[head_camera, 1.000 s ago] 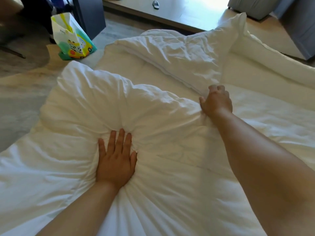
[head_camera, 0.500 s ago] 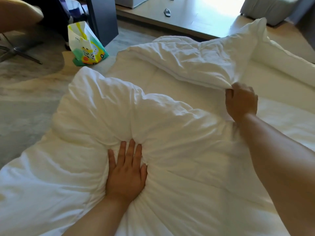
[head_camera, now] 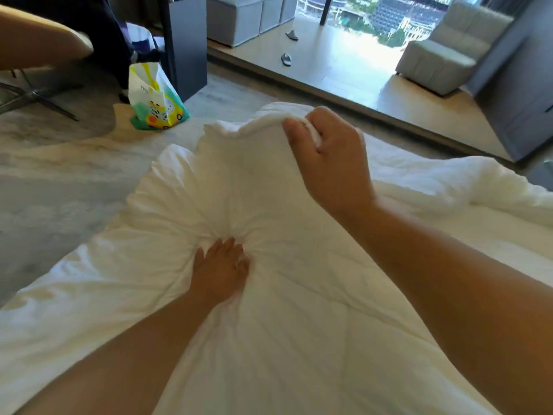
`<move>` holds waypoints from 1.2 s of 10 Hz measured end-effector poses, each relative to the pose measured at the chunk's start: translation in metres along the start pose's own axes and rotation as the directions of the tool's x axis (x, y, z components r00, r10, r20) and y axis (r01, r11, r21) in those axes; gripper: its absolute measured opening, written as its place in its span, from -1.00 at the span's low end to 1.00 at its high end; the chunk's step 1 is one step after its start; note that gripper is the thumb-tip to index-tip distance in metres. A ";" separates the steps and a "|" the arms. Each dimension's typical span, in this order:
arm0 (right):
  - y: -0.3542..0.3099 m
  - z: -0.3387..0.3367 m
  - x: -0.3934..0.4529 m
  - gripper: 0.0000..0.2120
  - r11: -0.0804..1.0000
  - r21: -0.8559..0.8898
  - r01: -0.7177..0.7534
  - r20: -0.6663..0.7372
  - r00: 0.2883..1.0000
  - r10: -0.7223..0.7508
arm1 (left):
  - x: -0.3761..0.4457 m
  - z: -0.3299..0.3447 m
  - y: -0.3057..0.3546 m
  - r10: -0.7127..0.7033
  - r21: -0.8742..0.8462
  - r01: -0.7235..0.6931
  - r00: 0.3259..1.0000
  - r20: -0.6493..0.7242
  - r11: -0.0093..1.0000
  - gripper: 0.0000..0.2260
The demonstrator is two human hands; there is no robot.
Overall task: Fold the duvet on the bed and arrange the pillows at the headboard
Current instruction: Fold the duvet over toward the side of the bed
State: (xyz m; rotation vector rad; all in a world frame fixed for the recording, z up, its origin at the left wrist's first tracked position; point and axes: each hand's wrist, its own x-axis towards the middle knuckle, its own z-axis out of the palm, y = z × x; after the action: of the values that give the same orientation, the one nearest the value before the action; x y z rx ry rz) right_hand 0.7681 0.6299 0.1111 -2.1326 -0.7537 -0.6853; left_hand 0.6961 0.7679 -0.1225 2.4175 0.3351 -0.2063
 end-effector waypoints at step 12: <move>0.059 -0.142 -0.173 -0.76 0.147 0.812 -0.565 0.031 0.293 0.956 | -0.018 -0.200 -0.082 -0.226 -0.104 0.200 0.862 -0.454 0.974 -0.70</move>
State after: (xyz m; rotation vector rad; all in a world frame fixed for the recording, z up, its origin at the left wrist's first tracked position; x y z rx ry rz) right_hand 0.6588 0.4357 0.0478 -1.1555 0.5022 -0.2031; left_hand 0.6669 0.9550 -0.0169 2.3509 0.8170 0.2925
